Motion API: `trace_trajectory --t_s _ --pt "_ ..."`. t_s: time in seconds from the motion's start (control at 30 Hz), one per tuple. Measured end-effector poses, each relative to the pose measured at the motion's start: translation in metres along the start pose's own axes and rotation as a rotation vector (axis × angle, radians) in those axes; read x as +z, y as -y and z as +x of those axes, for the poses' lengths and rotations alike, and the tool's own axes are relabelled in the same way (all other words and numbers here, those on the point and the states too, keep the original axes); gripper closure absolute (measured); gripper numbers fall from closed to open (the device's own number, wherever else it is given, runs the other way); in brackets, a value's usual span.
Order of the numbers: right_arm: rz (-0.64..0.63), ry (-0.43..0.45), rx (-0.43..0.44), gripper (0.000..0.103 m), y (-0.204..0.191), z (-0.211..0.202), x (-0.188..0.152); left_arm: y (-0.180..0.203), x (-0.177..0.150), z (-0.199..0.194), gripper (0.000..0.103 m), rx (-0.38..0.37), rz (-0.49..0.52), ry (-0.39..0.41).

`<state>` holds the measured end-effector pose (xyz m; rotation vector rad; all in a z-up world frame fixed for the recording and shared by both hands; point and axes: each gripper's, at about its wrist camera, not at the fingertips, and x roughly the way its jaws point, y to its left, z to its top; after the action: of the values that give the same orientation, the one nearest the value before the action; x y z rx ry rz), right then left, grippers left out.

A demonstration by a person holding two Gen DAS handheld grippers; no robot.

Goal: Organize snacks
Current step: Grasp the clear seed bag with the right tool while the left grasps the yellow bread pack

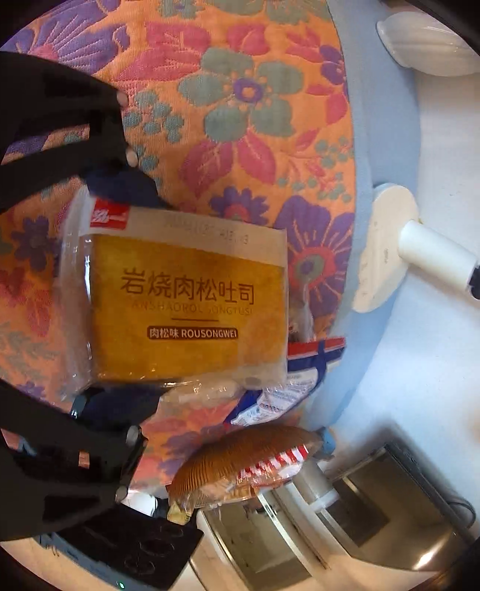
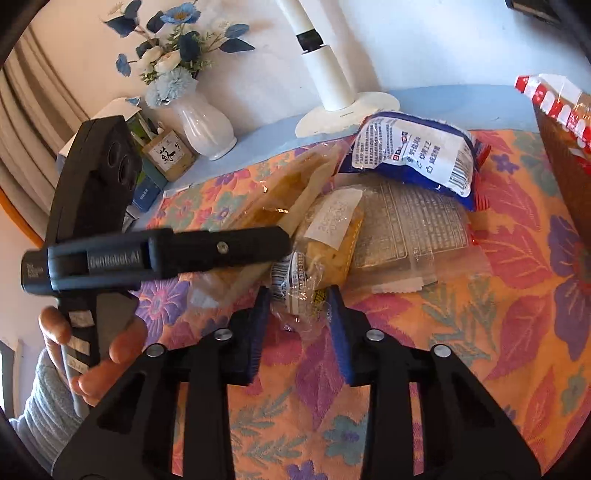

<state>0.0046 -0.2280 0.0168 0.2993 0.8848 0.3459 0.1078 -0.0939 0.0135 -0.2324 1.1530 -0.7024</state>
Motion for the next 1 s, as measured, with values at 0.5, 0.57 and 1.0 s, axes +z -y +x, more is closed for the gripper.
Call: trace_trajectory --t_s 0.5,0.57,1.0 --pt "0.042 0.004 -0.037 0.075 0.019 -0.081 -0.074 -0.02 -0.079 -0.071 0.027 0.184 0.036 0.158" --pt "0.089 0.018 -0.127 0.073 0.033 -0.089 -0.072 -0.024 -0.086 -0.065 0.027 0.187 0.042 0.17" --pt "0.096 0.023 -0.187 0.007 0.007 -0.064 -0.06 -0.041 -0.096 -0.067 0.016 0.049 -0.002 0.223"
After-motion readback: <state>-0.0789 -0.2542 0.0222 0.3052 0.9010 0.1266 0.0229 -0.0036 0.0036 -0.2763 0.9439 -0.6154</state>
